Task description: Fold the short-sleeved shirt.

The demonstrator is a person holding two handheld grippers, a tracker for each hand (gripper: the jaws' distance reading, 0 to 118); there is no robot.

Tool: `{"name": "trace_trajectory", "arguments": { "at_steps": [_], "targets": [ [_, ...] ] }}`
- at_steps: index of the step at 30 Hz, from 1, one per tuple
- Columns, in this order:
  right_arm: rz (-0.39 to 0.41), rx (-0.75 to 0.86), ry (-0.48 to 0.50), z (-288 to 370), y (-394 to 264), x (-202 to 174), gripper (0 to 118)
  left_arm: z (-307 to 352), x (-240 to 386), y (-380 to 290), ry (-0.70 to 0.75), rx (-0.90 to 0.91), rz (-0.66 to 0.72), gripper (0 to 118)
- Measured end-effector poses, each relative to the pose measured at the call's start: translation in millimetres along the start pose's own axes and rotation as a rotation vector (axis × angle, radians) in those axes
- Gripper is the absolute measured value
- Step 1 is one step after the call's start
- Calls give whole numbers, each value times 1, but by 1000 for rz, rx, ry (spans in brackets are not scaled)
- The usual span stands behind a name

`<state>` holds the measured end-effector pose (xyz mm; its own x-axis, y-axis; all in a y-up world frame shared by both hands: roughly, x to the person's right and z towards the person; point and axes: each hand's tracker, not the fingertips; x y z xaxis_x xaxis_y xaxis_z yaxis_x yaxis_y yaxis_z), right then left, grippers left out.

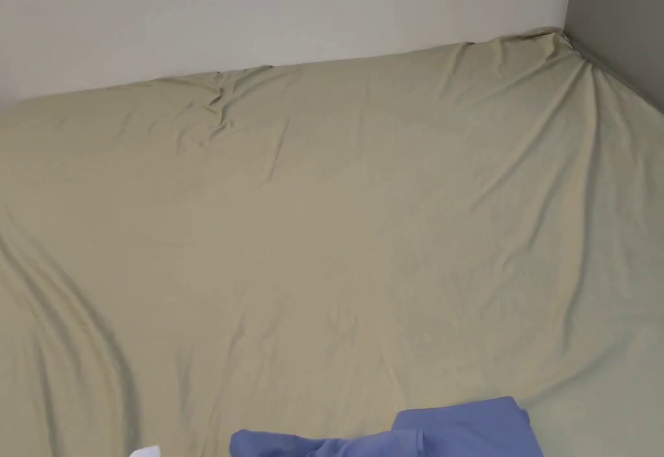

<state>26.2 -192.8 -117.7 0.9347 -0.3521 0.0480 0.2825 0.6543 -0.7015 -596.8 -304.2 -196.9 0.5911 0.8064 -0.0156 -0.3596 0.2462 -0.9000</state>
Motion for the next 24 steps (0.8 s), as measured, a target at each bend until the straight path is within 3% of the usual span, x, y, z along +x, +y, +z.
{"name": "trace_trajectory", "arguments": {
  "at_steps": [4, 6, 11, 14, 17, 20, 21, 22, 23, 24],
  "targets": [
    [-24, 7, -4, 5, -5, 12, 1, -70, 65, 9, -13, -67, -146, 10],
    [-38, 9, -9, 8, -8, 18, 0, -120, 82, 11, -53, -135, -150, 10],
    [-66, 22, -46, 21, -12, 33, 0, -220, 100, -5, 31, -256, -176, 9],
    [-76, 22, -64, 26, -13, 39, 0, -248, 103, -12, -52, -276, -129, 8],
    [-87, 18, -78, 26, -13, 43, 0, -262, 107, -16, 125, -277, -256, 8],
    [-89, 16, -75, 25, -14, 41, 0, -268, 92, -20, 97, -277, -138, 8],
    [-87, 15, -74, 24, -14, 40, 1, -266, 89, -20, 84, -265, -141, 14],
    [-85, 13, -70, 23, -14, 39, 0, -265, 87, -19, 81, -259, -159, 27],
    [-86, 13, -69, 22, -14, 37, 0, -263, 83, -19, 51, -253, -145, 48],
    [-86, 11, -64, 21, -14, 36, 1, -261, 79, -18, -28, -268, -108, 78]
  ]
}}
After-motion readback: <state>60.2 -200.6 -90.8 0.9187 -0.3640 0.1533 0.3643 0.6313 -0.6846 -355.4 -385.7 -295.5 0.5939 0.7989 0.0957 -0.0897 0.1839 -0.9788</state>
